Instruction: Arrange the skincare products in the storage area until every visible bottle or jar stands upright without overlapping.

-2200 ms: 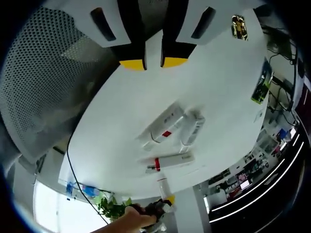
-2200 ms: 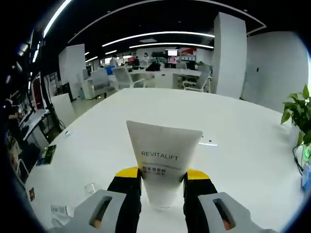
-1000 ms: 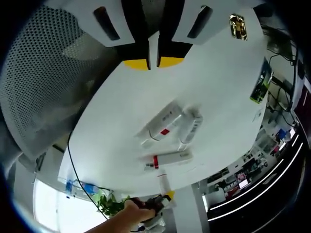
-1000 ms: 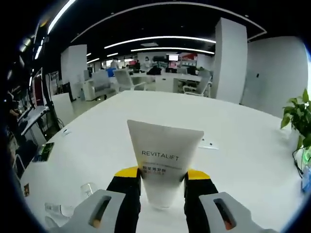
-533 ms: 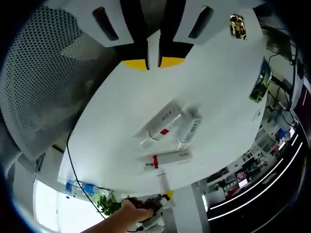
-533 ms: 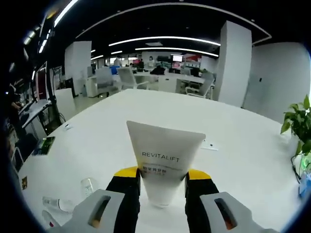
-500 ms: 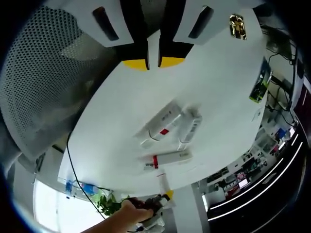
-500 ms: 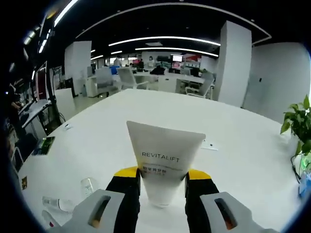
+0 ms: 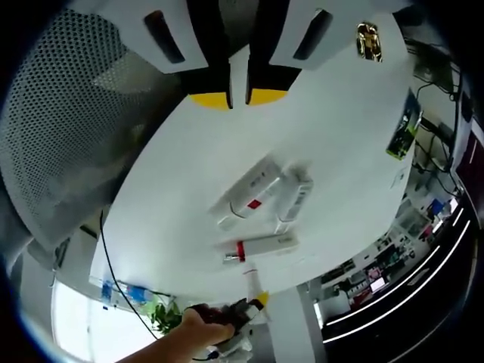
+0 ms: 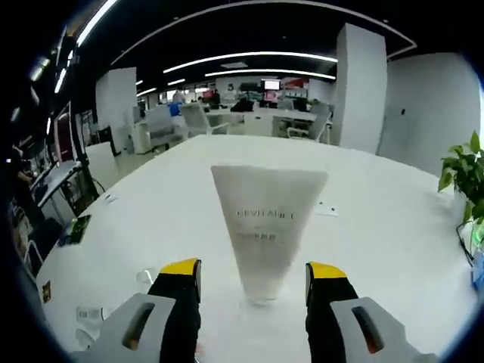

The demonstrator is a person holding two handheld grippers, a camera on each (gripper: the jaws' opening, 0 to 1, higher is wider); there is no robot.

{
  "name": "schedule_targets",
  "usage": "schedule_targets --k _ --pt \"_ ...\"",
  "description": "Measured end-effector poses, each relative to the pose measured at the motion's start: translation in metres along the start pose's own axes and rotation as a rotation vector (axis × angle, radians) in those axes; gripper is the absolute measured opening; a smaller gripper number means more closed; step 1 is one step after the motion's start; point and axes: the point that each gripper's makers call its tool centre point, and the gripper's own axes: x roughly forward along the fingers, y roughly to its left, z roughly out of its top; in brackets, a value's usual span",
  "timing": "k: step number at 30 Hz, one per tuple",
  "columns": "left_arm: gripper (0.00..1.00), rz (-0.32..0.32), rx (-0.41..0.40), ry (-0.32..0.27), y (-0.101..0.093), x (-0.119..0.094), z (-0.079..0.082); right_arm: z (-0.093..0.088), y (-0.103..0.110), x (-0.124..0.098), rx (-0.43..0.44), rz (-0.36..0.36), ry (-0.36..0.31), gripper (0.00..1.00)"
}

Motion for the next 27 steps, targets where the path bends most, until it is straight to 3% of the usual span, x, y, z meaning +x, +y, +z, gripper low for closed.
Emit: schedule_targets --k 2,5,9,10,12,15,18,21,24,26,27 --pt "0.03 0.001 -0.003 0.001 0.000 0.000 0.000 -0.025 0.009 -0.003 0.007 0.058 0.057 0.57" --pt "0.03 0.003 -0.002 0.000 0.001 -0.001 0.000 -0.042 0.026 -0.009 -0.008 0.152 0.089 0.58" --pt "0.03 0.001 0.001 0.001 0.000 0.000 0.000 -0.062 0.069 -0.015 0.044 0.386 0.167 0.60" --pt "0.03 0.001 0.002 0.001 0.000 0.000 0.000 -0.069 0.074 -0.015 -0.001 0.408 0.199 0.61" --pt "0.03 0.000 0.003 0.002 0.000 0.000 0.000 -0.076 0.075 -0.014 -0.143 0.407 0.232 0.59" --pt "0.03 -0.002 0.004 0.007 -0.001 0.000 -0.001 -0.092 0.085 -0.012 -0.277 0.459 0.322 0.58" --pt "0.03 -0.002 0.005 0.005 -0.001 0.000 -0.001 -0.100 0.092 -0.011 -0.438 0.489 0.365 0.55" --pt "0.02 -0.001 0.007 0.008 -0.001 0.000 -0.001 -0.105 0.094 -0.008 -0.490 0.490 0.394 0.47" --pt "0.02 -0.001 0.007 0.011 -0.001 0.000 -0.002 -0.110 0.091 -0.005 -0.484 0.480 0.423 0.47" --pt "0.02 -0.002 0.005 0.012 -0.001 0.000 -0.002 -0.118 0.089 -0.008 -0.531 0.489 0.454 0.40" --pt "0.02 -0.001 0.006 0.012 -0.001 0.000 -0.002 -0.120 0.086 -0.007 -0.595 0.484 0.453 0.37"
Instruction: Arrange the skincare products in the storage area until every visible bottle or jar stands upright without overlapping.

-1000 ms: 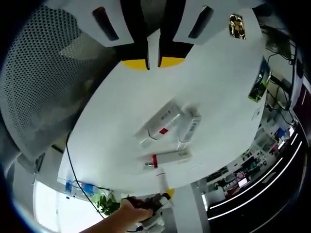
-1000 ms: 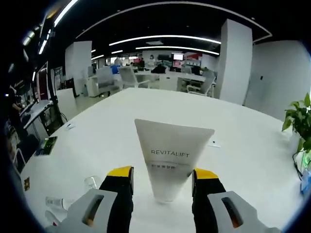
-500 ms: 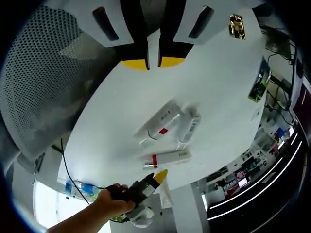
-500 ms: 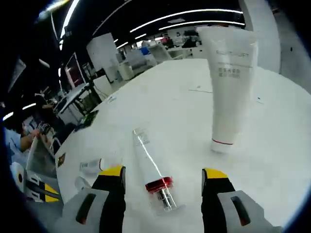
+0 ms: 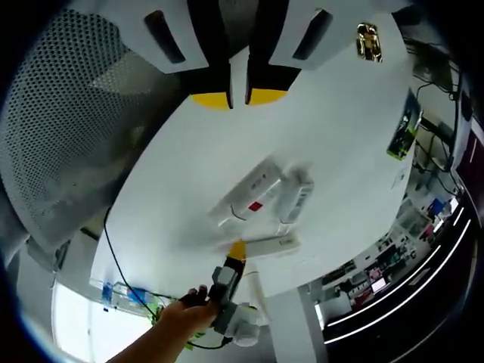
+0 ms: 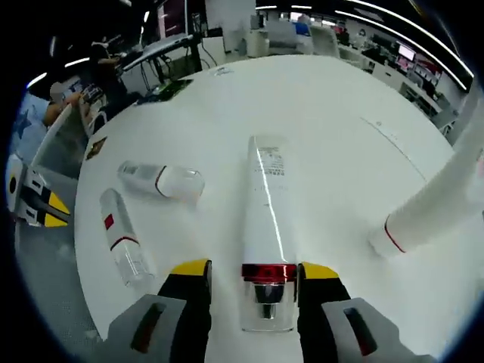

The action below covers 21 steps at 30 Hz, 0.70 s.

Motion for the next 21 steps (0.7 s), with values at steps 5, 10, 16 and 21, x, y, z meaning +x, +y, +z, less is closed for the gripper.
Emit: schedule_targets --k 5,10,16,21 --pt "0.02 -0.004 0.000 0.005 -0.001 0.000 -0.001 -0.002 0.001 -0.001 0.023 -0.006 0.003 0.27" --pt "0.02 -0.005 0.001 0.005 -0.001 0.001 -0.001 -0.003 -0.008 0.000 0.109 -0.025 0.021 0.23" --pt "0.02 -0.005 0.003 0.002 -0.001 0.001 0.000 0.005 -0.005 -0.002 0.422 0.010 -0.047 0.21" --pt "0.02 -0.005 0.001 0.007 -0.002 0.001 -0.001 0.012 -0.001 -0.006 0.622 0.083 -0.102 0.20"
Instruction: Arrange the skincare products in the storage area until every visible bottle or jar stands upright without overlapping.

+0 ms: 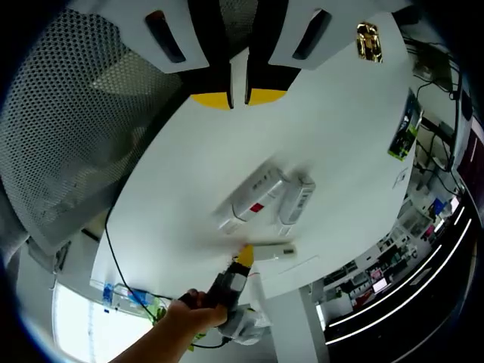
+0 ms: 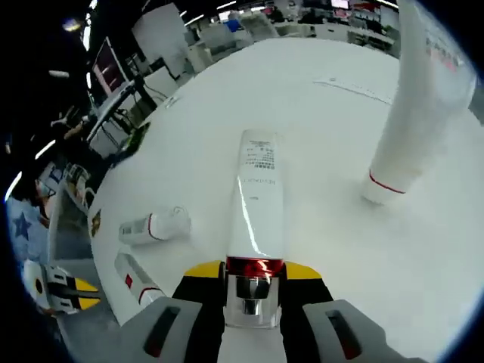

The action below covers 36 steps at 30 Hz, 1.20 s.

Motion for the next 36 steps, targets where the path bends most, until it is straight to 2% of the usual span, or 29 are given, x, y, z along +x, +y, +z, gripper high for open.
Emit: schedule_targets --k 2,4,8,9,18,26,34,36 --pt "0.02 0.002 -0.001 -0.001 0.001 0.000 0.000 0.002 0.009 -0.002 0.111 0.049 -0.027 0.20" --pt "0.02 0.001 0.001 0.000 0.000 0.000 0.000 0.008 0.012 -0.003 0.173 0.081 -0.069 0.20" --pt "0.02 -0.001 0.002 0.002 0.000 0.000 0.000 0.013 0.017 -0.009 0.274 0.126 -0.115 0.20" --pt "0.02 -0.002 0.003 0.004 -0.001 0.000 0.000 0.014 0.018 -0.009 0.276 0.131 -0.122 0.20" --pt "0.02 0.001 0.004 0.005 0.000 0.000 -0.001 0.022 0.029 -0.020 0.525 0.268 -0.231 0.20" --pt "0.02 0.002 0.007 0.007 0.001 0.000 -0.001 0.018 0.033 -0.026 0.591 0.324 -0.288 0.20" --pt "0.02 0.002 0.015 0.005 0.000 0.000 -0.001 0.014 0.043 -0.032 0.762 0.428 -0.356 0.19" --pt "0.02 0.002 0.014 0.005 0.000 -0.001 -0.001 0.012 0.044 -0.031 0.764 0.440 -0.359 0.19"
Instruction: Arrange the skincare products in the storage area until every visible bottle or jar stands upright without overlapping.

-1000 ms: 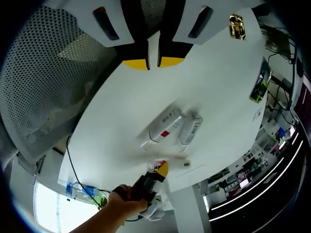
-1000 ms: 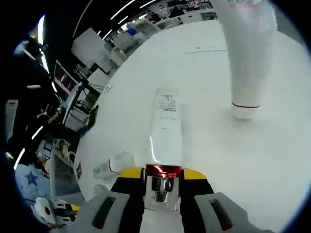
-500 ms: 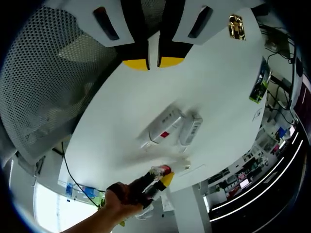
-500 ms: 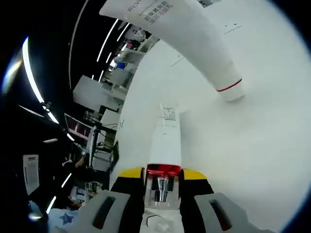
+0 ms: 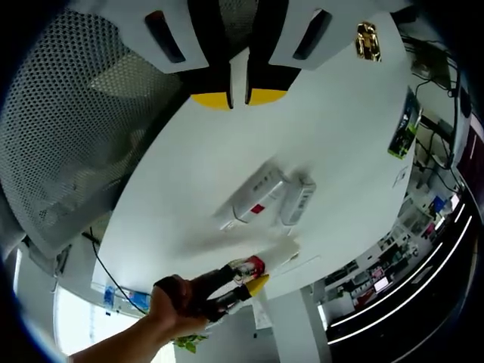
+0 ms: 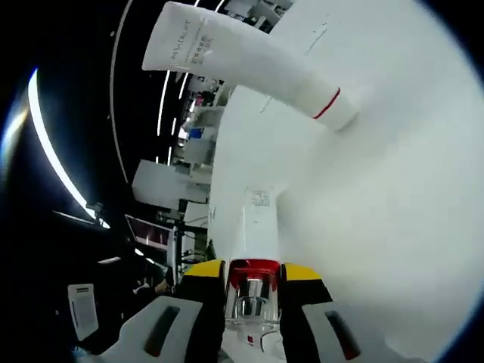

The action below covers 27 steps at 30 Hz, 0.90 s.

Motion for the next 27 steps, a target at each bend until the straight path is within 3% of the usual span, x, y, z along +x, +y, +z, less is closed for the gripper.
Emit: schedule_targets --k 15,27 --pt "0.03 0.001 0.003 -0.006 0.000 -0.001 0.001 -0.008 0.023 0.000 0.104 0.111 -0.029 0.19" --pt "0.04 -0.004 0.010 -0.015 -0.001 0.000 0.003 -0.014 0.016 -0.004 0.101 0.100 -0.024 0.19"
